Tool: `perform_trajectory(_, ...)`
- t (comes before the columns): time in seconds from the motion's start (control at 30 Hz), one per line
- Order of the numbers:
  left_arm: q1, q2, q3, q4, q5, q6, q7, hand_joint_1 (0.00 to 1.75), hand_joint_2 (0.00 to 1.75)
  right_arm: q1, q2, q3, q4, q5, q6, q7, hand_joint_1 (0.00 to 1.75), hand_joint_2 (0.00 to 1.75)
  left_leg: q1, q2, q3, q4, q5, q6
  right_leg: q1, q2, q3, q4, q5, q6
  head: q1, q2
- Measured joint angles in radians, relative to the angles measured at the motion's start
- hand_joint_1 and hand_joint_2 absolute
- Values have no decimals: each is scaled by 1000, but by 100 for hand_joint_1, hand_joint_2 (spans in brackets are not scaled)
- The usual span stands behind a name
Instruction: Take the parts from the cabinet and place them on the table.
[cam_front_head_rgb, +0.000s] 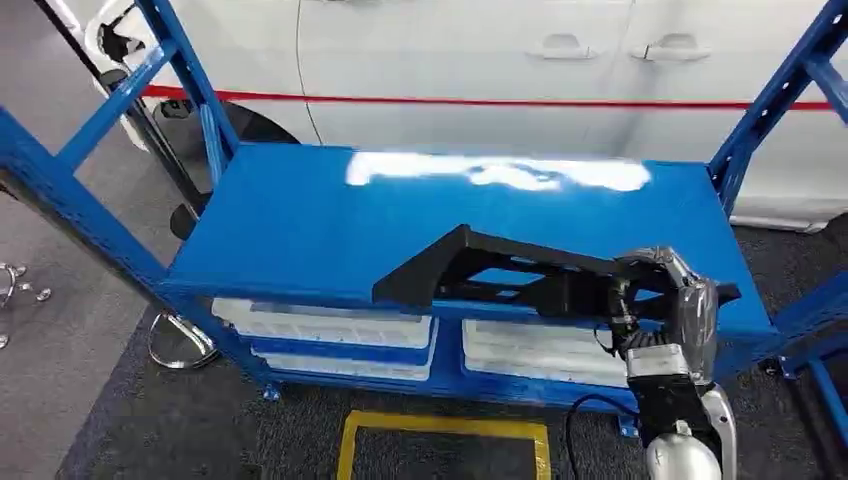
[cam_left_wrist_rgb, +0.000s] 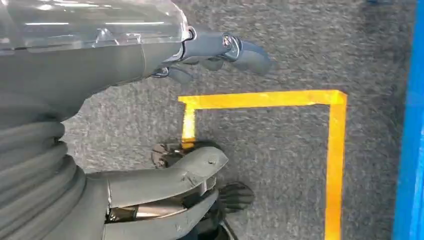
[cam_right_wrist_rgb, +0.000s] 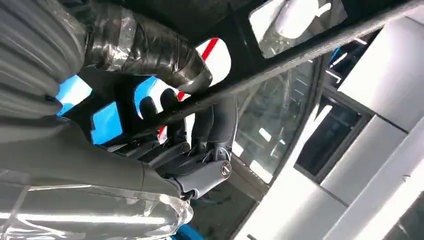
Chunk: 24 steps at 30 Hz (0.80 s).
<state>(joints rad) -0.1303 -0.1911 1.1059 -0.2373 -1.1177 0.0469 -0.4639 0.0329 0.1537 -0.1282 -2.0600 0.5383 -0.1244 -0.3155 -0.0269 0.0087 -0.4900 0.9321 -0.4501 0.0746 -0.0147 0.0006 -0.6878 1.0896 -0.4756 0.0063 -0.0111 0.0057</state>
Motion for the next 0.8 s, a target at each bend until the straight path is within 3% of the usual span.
perform_trajectory(0.07,1,0,0,0,0,1,1,0,175,-2,0,0,-1,-1,0,0,175,175,0,0,-31,5,20,-4,-1,-1,-27,129,-107,2,0,0)
perform_trajectory(0.1,1,0,0,0,0,1,1,0,175,-1,0,0,-1,-1,0,0,175,175,0,1,-47,10,28,-6,-2,0,-34,184,-123,5,0,0)
perform_trajectory(0.13,1,0,0,0,0,1,1,0,175,-1,0,0,-1,-1,0,0,175,175,2,2,-66,19,36,-8,-2,-1,-31,215,-108,9,0,0)
perform_trajectory(0.2,1,0,0,0,0,1,2,0,175,-2,0,0,-1,-1,0,0,175,175,7,3,-113,45,48,-18,-9,-1,25,178,-32,19,-1,0)
perform_trajectory(0.23,1,0,0,0,-1,1,2,0,175,-2,0,0,-1,-1,0,0,175,175,11,3,-137,64,52,-24,-13,-3,81,112,-13,24,0,0)
perform_trajectory(0.27,1,0,0,0,-1,1,2,0,175,-4,0,0,-1,-1,0,0,175,175,11,3,-155,87,53,-28,-18,-4,139,33,-39,29,0,0)
perform_trajectory(0.3,2,0,0,0,-1,2,2,0,175,-7,0,0,-1,-1,0,1,175,175,8,1,-175,107,52,-34,-9,-3,182,-36,-85,28,0,0)
perform_trajectory(0.33,4,0,0,0,-1,2,2,0,175,-7,0,0,-2,-1,0,0,175,175,8,1,-175,114,56,-39,-6,-1,166,-19,-81,9,-5,0)
perform_trajectory(0.4,2,0,0,0,-1,2,3,0,175,-10,0,0,-3,-1,0,1,175,175,11,1,-180,119,69,-50,-2,3,161,-19,-78,-2,-3,0)
perform_trajectory(0.43,3,0,0,0,-1,2,3,0,175,-9,0,0,-3,-2,1,1,175,175,12,-2,-183,119,76,-55,-3,0,154,-22,-69,-14,-2,0)
perform_trajectory(0.47,3,1,0,0,-1,2,3,0,175,-13,-1,0,-3,-2,1,1,175,175,18,-8,-193,138,45,-62,-6,-5,145,-24,-58,-25,-2,0)
perform_trajectory(0.5,4,1,0,0,-1,2,3,0,175,-14,0,0,-3,-2,0,2,175,175,19,-8,-208,179,-11,-69,-7,-5,135,-25,-46,-30,-6,0)
perform_trajectory(0.57,3,1,0,0,-1,2,3,0,175,-14,0,0,-3,-2,1,2,175,175,26,-8,-242,314,-119,-79,-3,-5,109,-25,-26,-34,-6,0)
perform_trajectory(0.6,3,0,0,0,0,2,3,0,175,-14,0,0,-3,-2,1,2,175,175,27,-8,-253,379,-149,-80,0,-6,96,-24,-15,-34,-6,0)
perform_trajectory(0.63,3,0,0,0,0,2,3,0,175,-14,0,0,-3,-2,1,2,175,175,28,-8,-250,414,-149,-78,2,-7,82,-24,-5,-35,-6,0)
perform_trajectory(0.7,4,0,0,0,0,2,3,0,175,-14,0,0,-4,-2,1,2,175,175,26,-9,-192,366,-92,-65,9,-6,54,-24,16,-35,-6,0)
perform_trajectory(0.73,3,0,0,0,0,2,3,0,175,-14,0,0,-4,-2,1,2,175,175,19,-10,-132,285,-57,-52,10,-5,40,-24,27,-34,-6,0)
perform_trajectory(0.77,2,0,0,0,0,2,3,0,175,-14,0,0,-4,-2,1,2,175,175,10,-10,-62,189,-44,-38,10,-4,32,-24,36,-34,-6,0)
perform_trajectory(0.8,-1,2,0,0,0,3,3,0,175,-14,0,0,-5,-2,0,2,175,175,2,-10,-15,102,-80,-24,9,-5,27,-27,44,-30,-6,0)
